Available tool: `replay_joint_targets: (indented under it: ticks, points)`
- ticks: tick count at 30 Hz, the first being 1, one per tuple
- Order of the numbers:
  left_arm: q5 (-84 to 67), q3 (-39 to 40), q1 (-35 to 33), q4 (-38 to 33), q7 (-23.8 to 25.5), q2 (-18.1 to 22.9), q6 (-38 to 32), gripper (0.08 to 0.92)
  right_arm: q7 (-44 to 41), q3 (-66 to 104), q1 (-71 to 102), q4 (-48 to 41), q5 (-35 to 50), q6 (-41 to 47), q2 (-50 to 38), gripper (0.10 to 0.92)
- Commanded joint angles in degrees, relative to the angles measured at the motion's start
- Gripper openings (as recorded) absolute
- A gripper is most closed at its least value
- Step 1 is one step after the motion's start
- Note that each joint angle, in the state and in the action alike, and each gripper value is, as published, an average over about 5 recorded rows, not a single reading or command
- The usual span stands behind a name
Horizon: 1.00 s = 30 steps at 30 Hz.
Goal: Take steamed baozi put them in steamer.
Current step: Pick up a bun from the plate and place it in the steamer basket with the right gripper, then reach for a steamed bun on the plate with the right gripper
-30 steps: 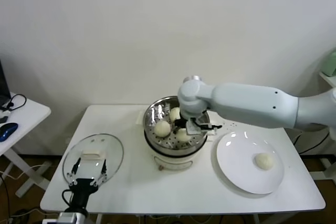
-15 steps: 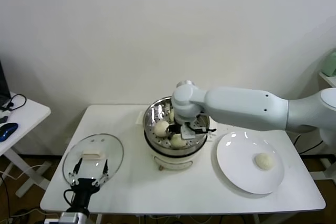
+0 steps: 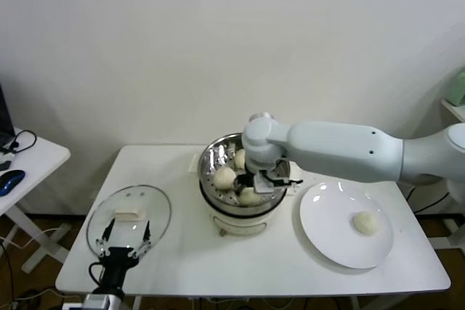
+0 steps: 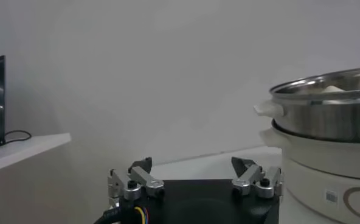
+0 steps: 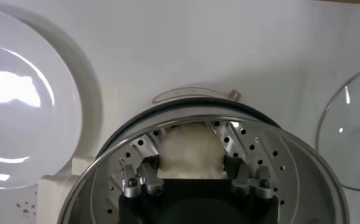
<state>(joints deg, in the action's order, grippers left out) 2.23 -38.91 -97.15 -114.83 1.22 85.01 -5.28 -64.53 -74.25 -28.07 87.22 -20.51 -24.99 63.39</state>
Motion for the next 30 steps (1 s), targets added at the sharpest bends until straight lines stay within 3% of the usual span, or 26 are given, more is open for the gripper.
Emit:
replay_joint_targets:
  ticks: [1, 10, 20, 24, 30]
  points:
    - [0.2, 0.2, 0.1, 0.1, 0.0, 0.1, 0.1, 0.823, 0.3, 0.0, 0.3, -0.2, 0.5, -0.1, -0.2, 0.697]
    - [0.2, 0.3, 0.1, 0.0, -0.1, 0.2, 0.1, 0.823, 0.6, 0.8, 0.0, -0.5, 0.6, -1.2, -0.1, 0.814]
    - [0.3, 0.6, 0.4, -0.2, -0.1, 0.1, 0.3, 0.823, -1.6, 3.1, -5.2, -2.0, 5.0, -4.1, -2.0, 0.823]
    - [0.2, 1.6, 0.7, -0.5, -0.3, -0.3, 0.4, 0.823, -2.9, 2.0, -10.7, -2.0, 11.1, -1.6, -5.4, 0.823]
    - [-0.2, 2.4, 1.6, -1.0, -0.4, -1.0, 0.5, 0.823, -3.5, -6.1, -20.5, -5.8, 28.6, 11.7, -14.6, 0.823]
